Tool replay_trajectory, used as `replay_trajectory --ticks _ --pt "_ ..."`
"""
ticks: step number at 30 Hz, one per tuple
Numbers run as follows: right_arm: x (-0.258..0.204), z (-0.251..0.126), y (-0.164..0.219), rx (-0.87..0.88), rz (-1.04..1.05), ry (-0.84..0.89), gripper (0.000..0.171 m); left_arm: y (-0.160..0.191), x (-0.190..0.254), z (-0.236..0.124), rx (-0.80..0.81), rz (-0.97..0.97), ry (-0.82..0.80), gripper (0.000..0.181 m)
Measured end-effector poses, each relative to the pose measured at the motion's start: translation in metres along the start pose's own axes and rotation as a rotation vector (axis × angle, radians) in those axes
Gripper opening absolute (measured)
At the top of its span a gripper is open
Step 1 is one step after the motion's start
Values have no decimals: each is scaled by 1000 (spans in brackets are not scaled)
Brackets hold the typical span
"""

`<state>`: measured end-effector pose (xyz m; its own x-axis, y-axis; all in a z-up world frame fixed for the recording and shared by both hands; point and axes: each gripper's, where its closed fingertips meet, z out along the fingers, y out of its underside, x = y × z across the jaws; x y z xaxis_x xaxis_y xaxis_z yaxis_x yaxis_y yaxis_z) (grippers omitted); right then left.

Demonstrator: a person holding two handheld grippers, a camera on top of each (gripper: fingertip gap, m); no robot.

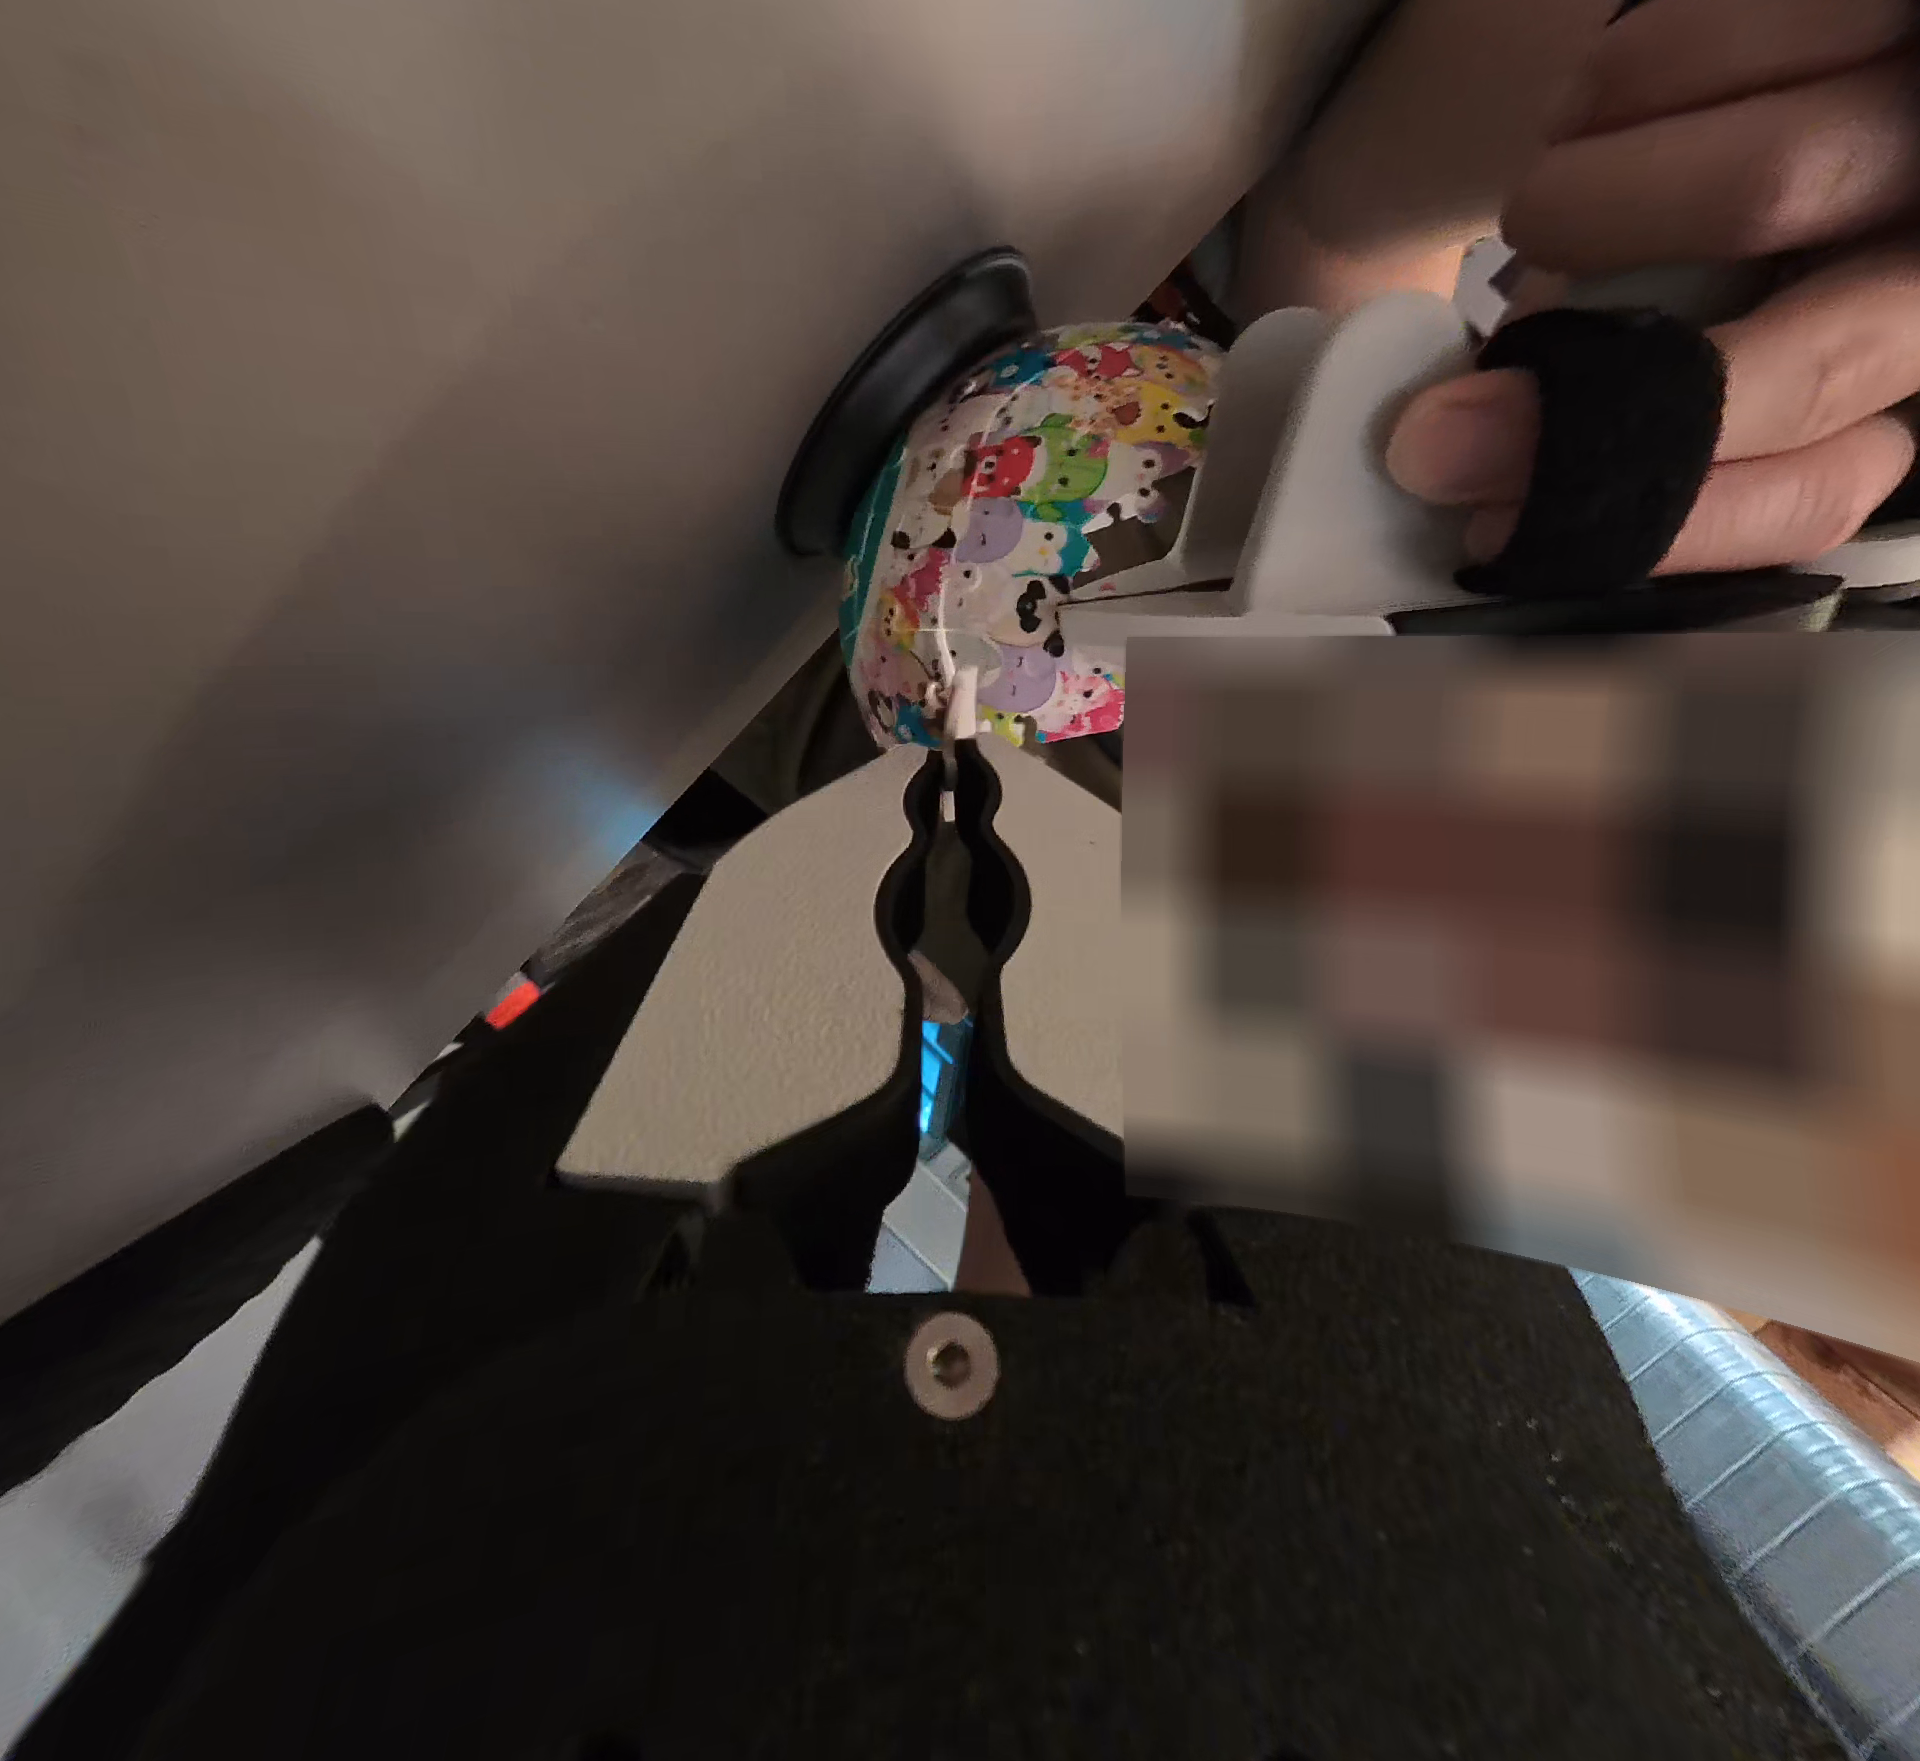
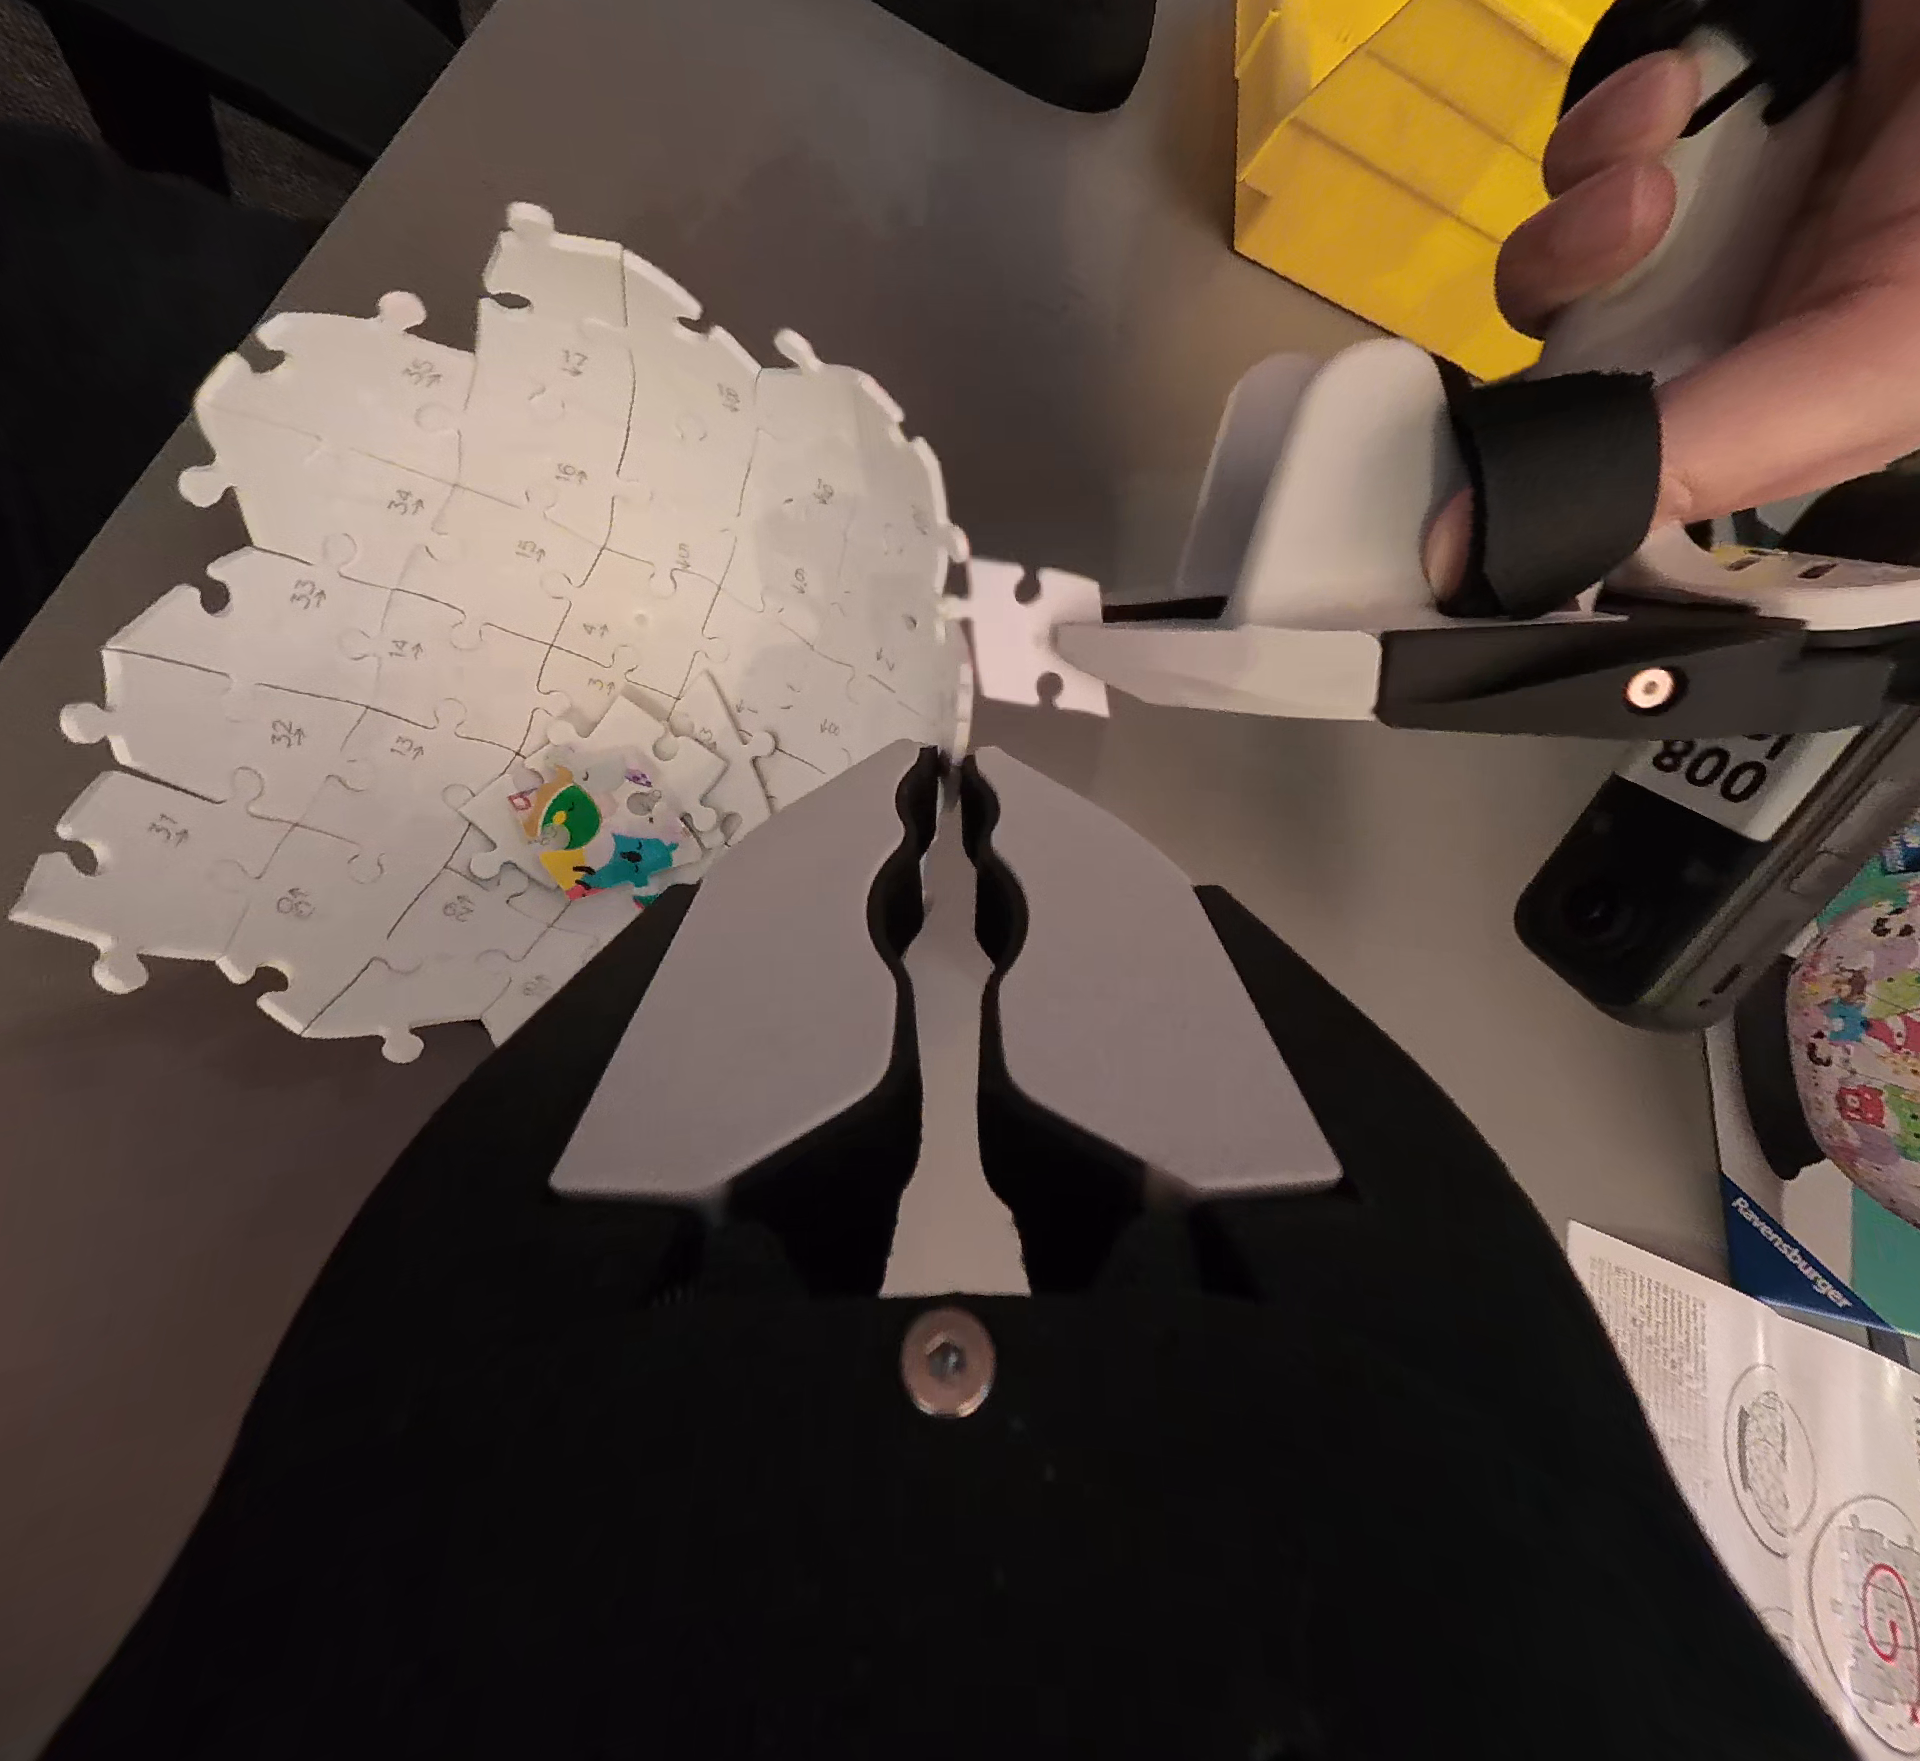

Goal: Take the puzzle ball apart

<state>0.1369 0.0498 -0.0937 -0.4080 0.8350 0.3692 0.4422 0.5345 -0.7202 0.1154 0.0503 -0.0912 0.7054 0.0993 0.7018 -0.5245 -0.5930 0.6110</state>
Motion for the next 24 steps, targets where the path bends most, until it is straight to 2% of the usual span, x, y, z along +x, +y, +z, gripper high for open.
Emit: replay_trajectory --ticks 6,12,14,17,19,21,24 --pt "2 -1 5 25 37 -9 7 1 3 -11 77 72 21 2" --pt "12 -21 4 153 240 -66 32 10 40 -50 385 366 126 2" --pt "20 -36 -8 245 294 -59 33 11 48 -61 527 455 88 2" --pt "45 -61 -28 419 458 4 32 20 78 -62 667 647 129 2" --pt "63 -72 -32 514 633 16 32 20 91 -58 764 760 98 2" --pt "66 -80 -41 627 755 -55 31 11 91 -54 856 837 -45 2" --pt "75 -80 -33 620 819 -19 18 6 103 -51 985 974 -125 2"
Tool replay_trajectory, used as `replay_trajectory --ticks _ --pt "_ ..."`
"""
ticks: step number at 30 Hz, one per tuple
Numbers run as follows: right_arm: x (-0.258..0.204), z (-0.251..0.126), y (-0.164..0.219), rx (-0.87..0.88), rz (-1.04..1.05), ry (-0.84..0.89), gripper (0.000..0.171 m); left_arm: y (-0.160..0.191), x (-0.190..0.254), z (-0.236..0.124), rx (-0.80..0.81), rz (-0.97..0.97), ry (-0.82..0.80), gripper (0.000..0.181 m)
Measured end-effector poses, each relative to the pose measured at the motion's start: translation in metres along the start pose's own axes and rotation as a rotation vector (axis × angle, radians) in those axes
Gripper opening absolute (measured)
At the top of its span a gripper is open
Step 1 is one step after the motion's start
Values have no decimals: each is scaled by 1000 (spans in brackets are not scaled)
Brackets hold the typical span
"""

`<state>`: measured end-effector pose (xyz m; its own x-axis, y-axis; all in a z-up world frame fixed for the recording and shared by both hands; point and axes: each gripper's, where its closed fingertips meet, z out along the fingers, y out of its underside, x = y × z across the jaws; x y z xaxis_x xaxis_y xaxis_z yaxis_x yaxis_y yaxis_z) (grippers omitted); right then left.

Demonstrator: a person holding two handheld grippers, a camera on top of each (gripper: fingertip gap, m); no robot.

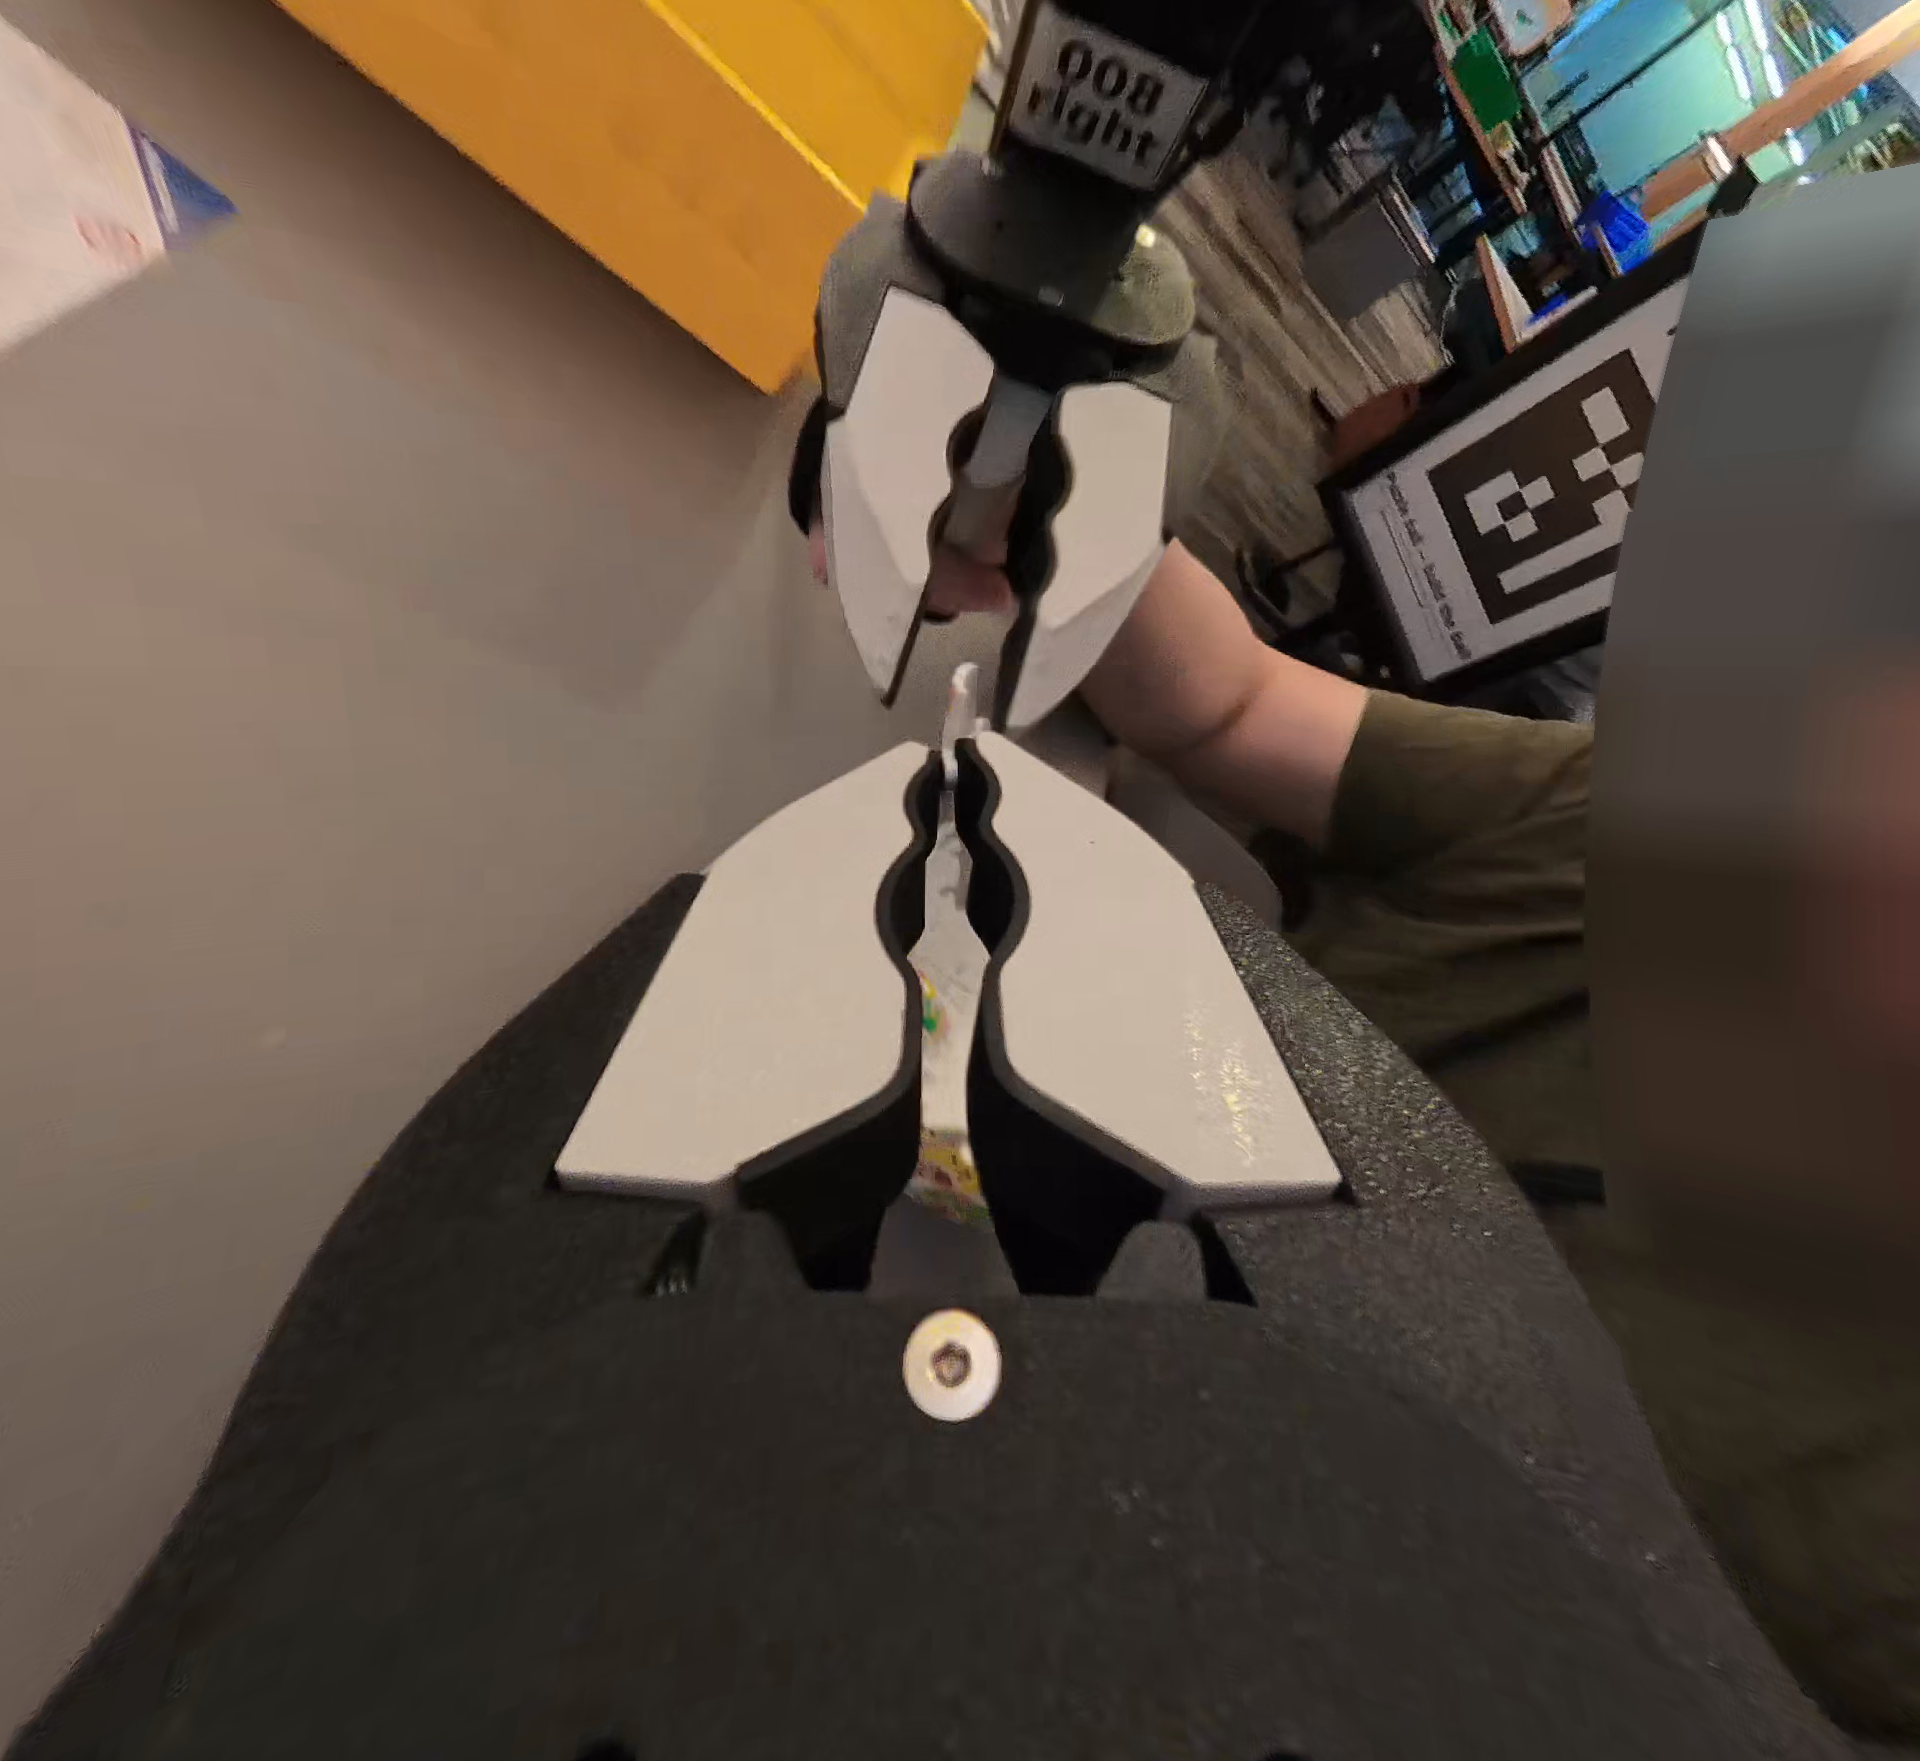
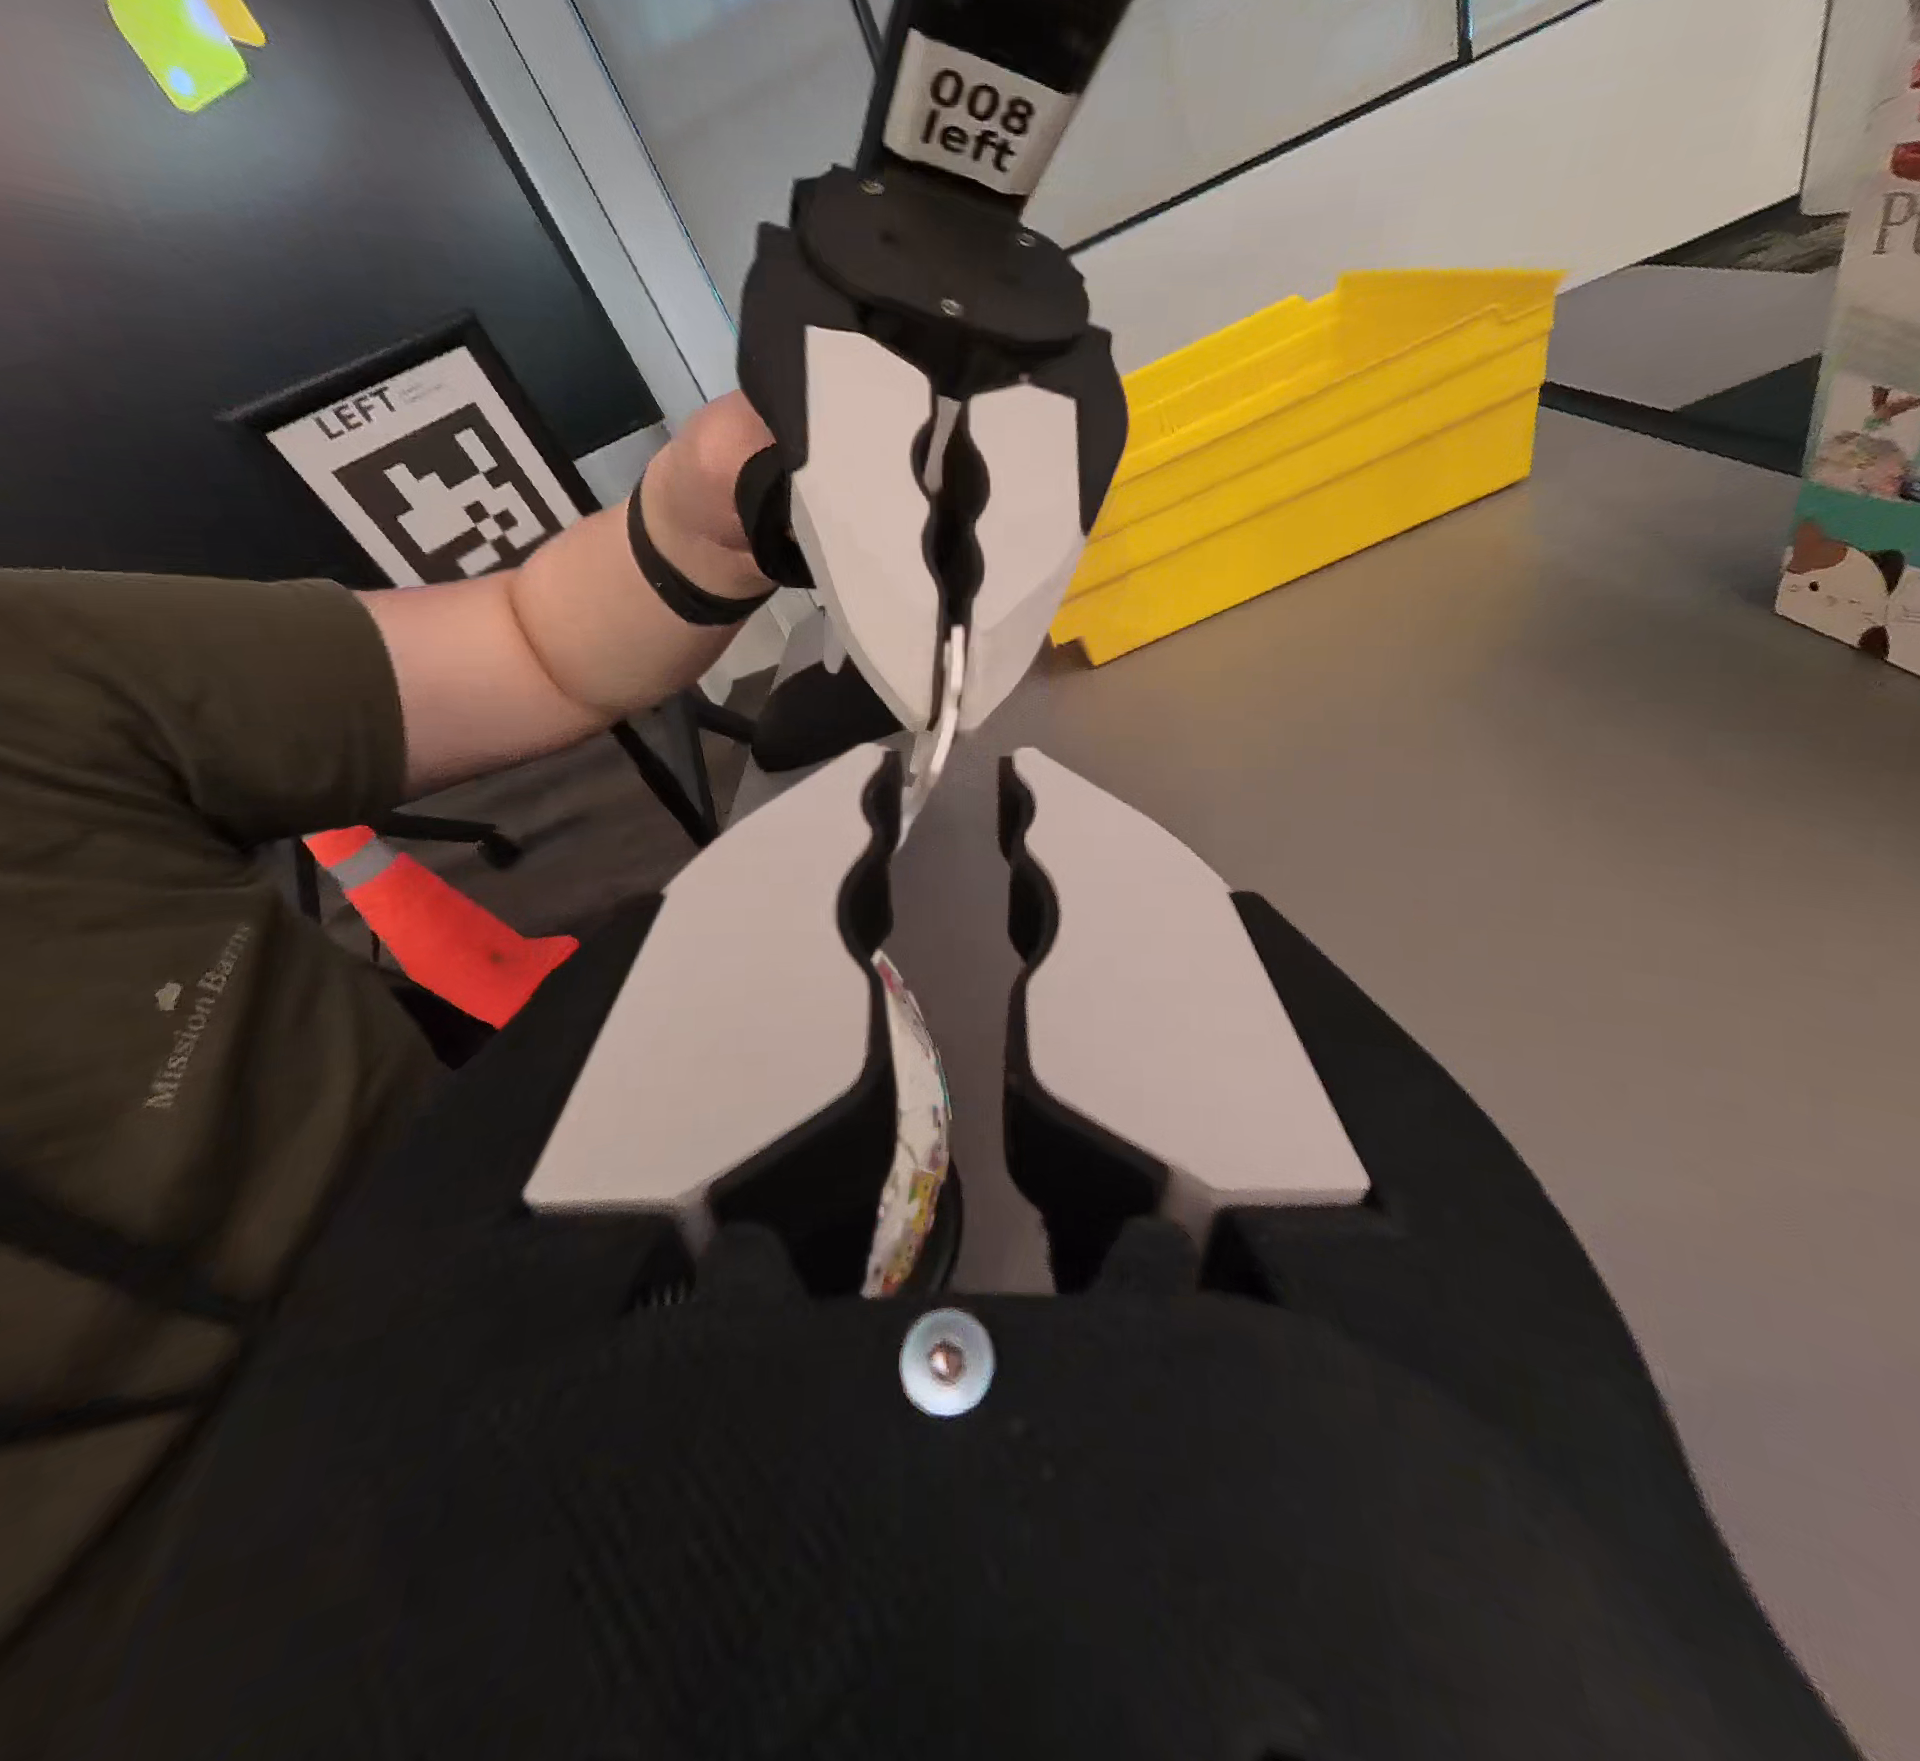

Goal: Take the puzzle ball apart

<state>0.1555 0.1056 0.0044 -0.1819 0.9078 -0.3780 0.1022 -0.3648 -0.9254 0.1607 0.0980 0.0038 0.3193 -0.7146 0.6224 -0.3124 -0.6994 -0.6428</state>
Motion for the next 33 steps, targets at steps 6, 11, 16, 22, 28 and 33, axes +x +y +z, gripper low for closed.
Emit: replay_trajectory --ticks 6,11,16,22,28,33 --pt "-1 -11 -5 -19 -52 23 3 -17 8 5 170 241 -38 7" --pt "15 -104 -54 2 -267 507 3 -26 6 -5 278 482 -225 34" --pt "74 -256 -31 74 125 963 3 -24 -1 -17 413 555 -360 34" --pt "161 -287 73 -158 680 1040 7 -11 -9 -12 310 489 -312 29" --pt "154 -330 21 -22 322 1329 23 5 -8 -26 267 474 -361 26" --pt "45 -232 -91 354 -426 929 29 38 -25 -43 182 393 -453 26"
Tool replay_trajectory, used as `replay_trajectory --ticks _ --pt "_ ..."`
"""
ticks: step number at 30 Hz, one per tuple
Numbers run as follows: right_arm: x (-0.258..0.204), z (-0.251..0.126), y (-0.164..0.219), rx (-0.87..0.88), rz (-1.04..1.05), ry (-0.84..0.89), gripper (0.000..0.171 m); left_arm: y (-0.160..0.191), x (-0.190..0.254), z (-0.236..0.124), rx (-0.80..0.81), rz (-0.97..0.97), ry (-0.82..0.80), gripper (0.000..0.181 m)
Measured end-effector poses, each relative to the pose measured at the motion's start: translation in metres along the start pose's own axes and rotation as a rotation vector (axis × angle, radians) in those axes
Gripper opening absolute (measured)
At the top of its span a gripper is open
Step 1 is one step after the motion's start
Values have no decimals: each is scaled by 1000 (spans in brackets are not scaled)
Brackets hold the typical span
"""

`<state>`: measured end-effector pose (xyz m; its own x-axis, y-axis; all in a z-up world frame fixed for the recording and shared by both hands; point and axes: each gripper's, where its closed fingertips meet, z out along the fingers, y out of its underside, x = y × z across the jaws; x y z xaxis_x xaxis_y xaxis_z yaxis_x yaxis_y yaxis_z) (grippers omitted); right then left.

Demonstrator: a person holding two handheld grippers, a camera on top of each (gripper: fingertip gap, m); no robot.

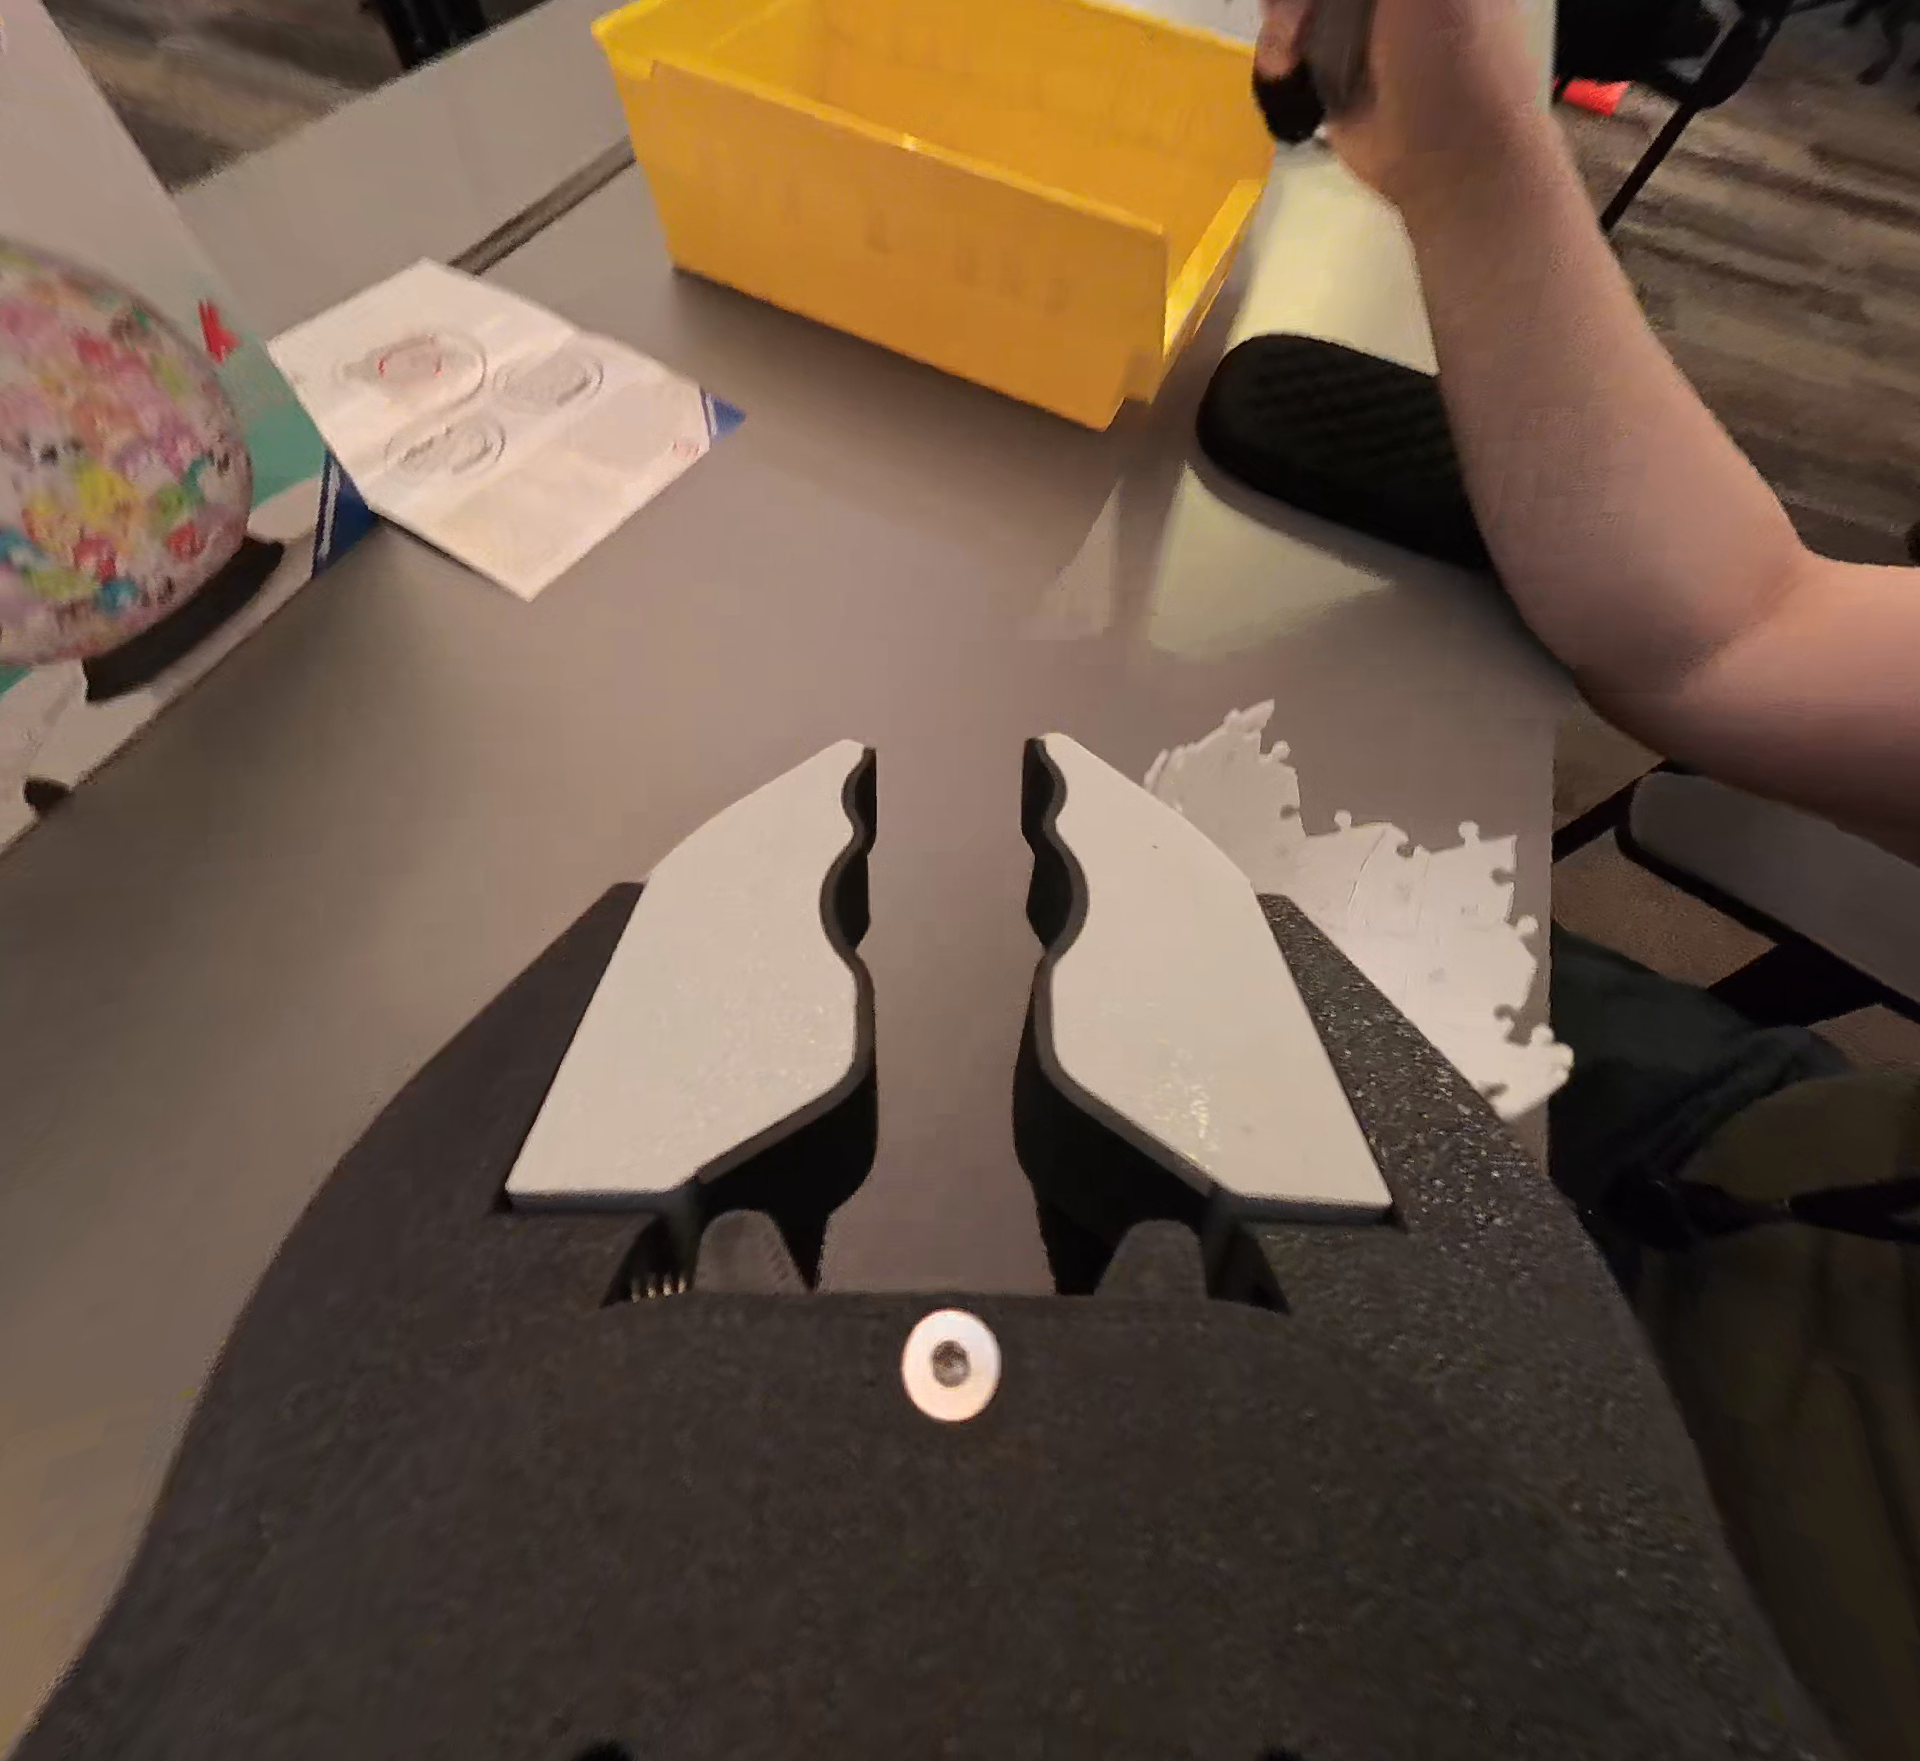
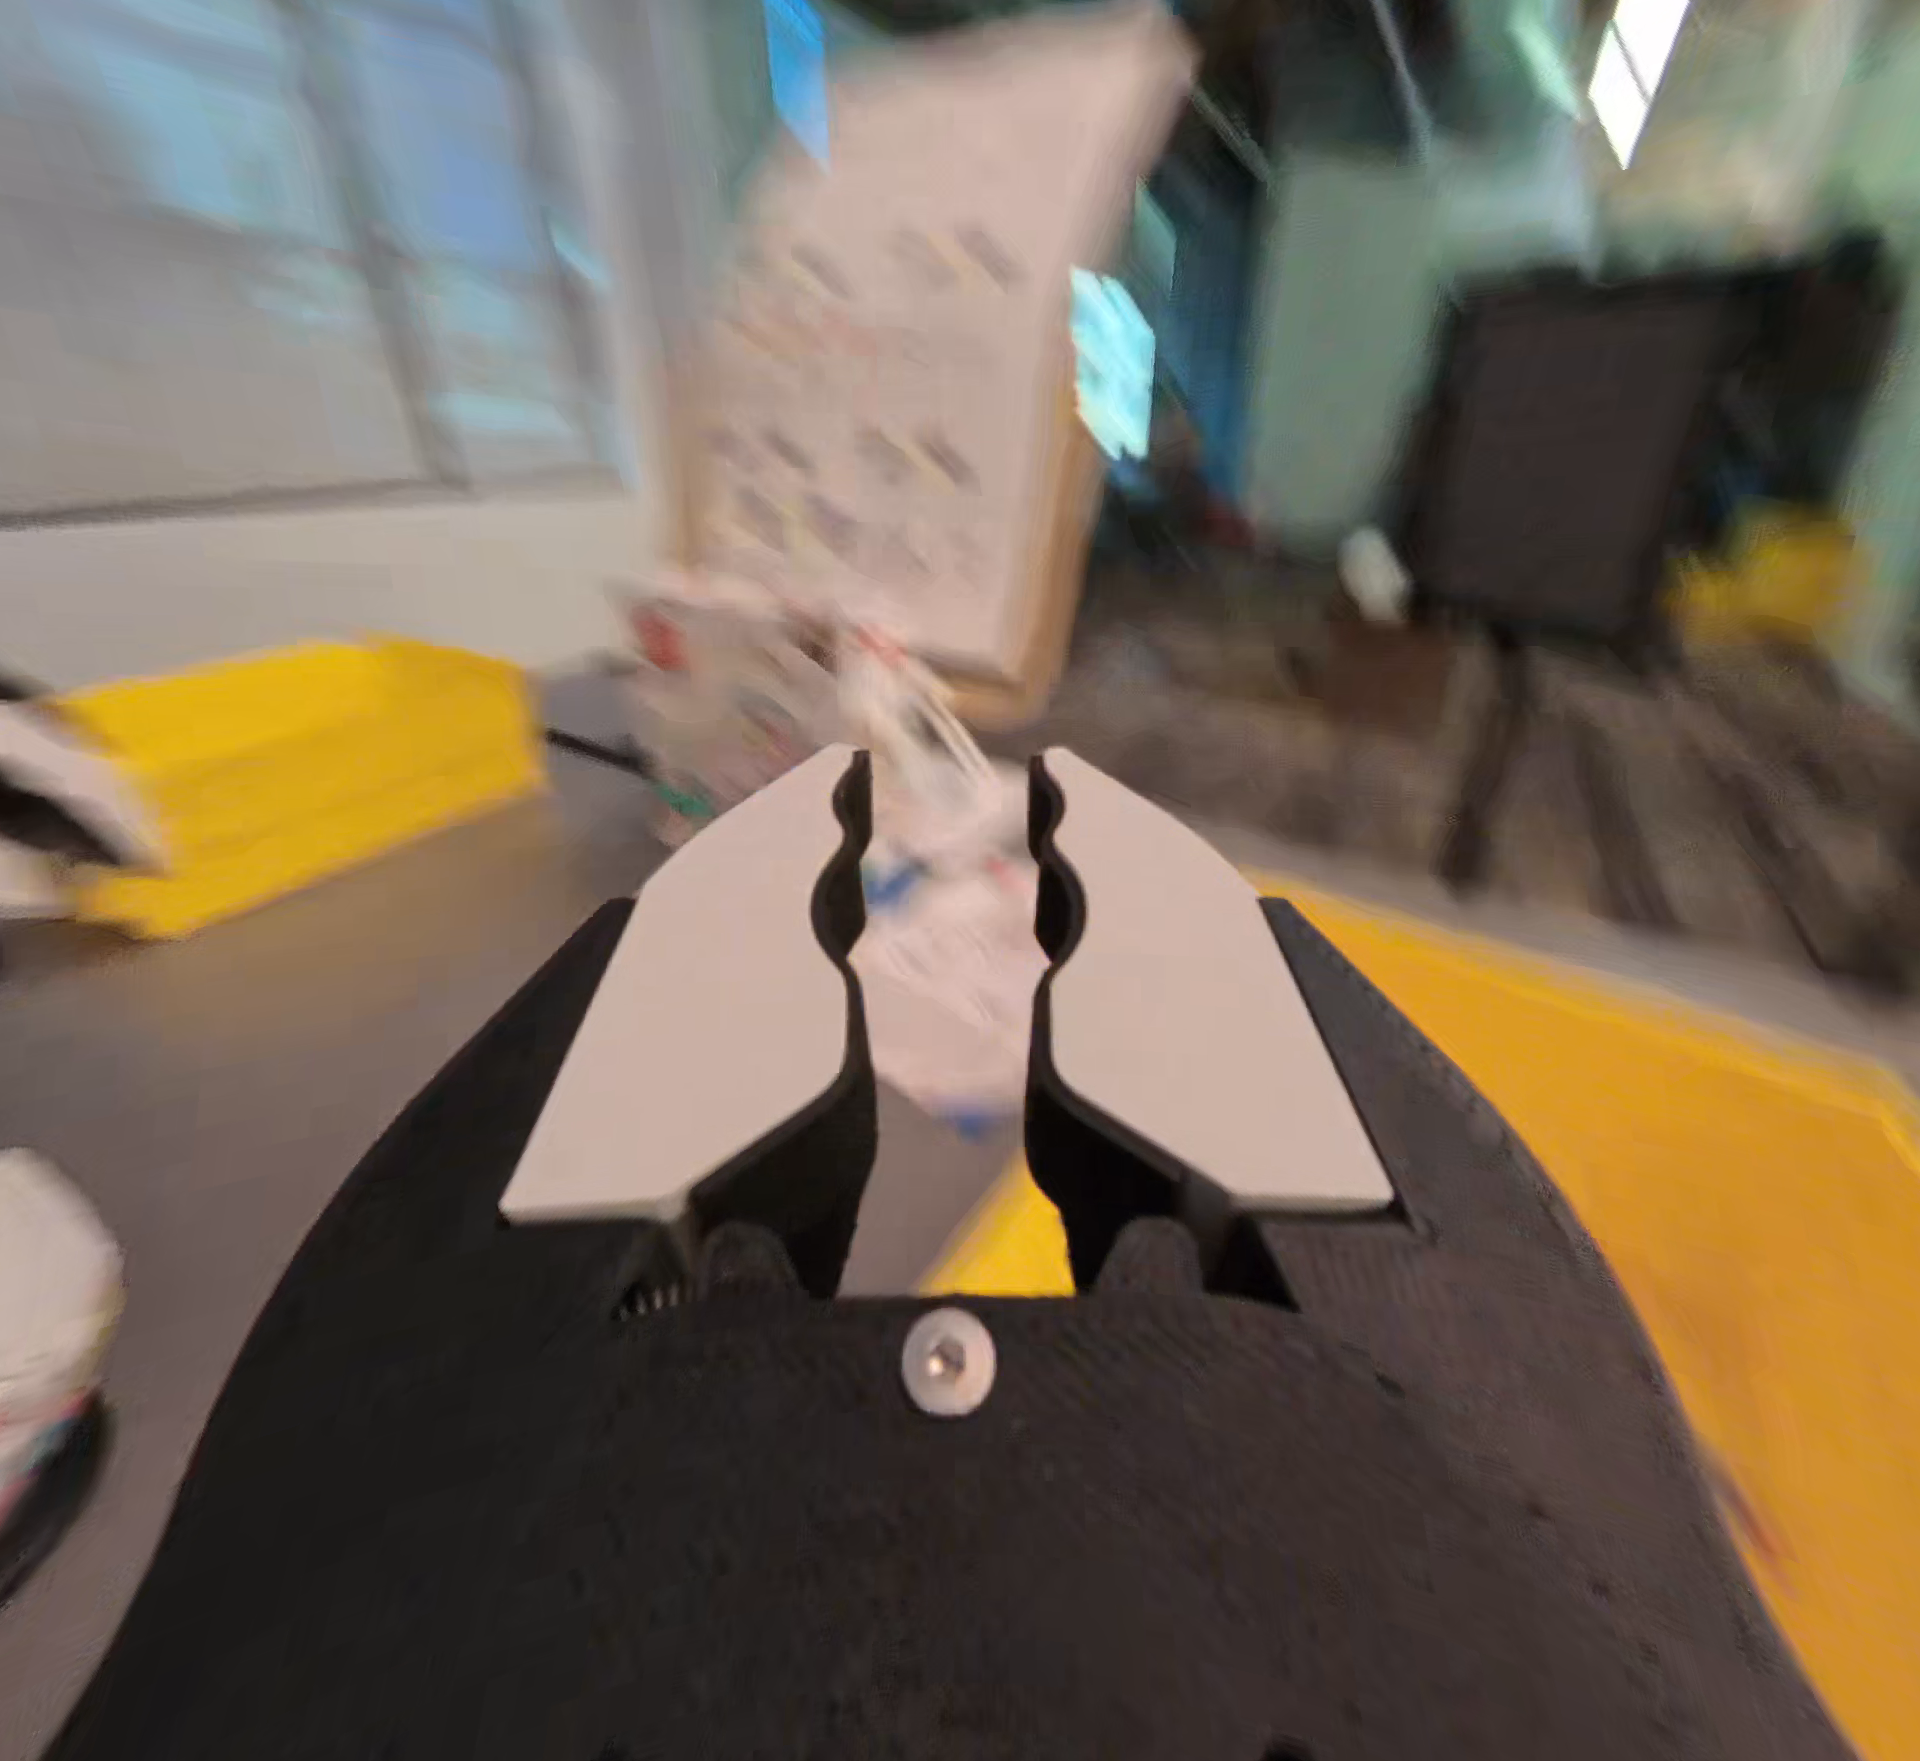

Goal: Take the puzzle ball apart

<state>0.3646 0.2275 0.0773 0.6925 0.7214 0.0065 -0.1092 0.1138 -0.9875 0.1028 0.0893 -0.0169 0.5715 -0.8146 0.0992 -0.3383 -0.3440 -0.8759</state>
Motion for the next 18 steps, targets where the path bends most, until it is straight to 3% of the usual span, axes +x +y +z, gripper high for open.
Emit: replay_trajectory --ticks 2,4,6,9,13,18 --pt "-84 4 -25 170 -69 -345 28 13 4 -3 -41 -37 12 26" --pt "-163 0 -11 109 -37 -758 29 25 14 -5 -78 -80 32 27" --pt "-215 -1 21 -4 -13 -1014 29 39 26 -6 -113 -110 37 33" --pt "-259 8 84 -213 -144 -1147 30 53 43 -6 -107 -156 42 39" --pt "-292 14 136 -414 -287 -1200 30 57 58 -6 -74 -234 53 39" --pt "-300 20 165 -516 -446 -1147 14 60 64 2 -103 -299 56 39"
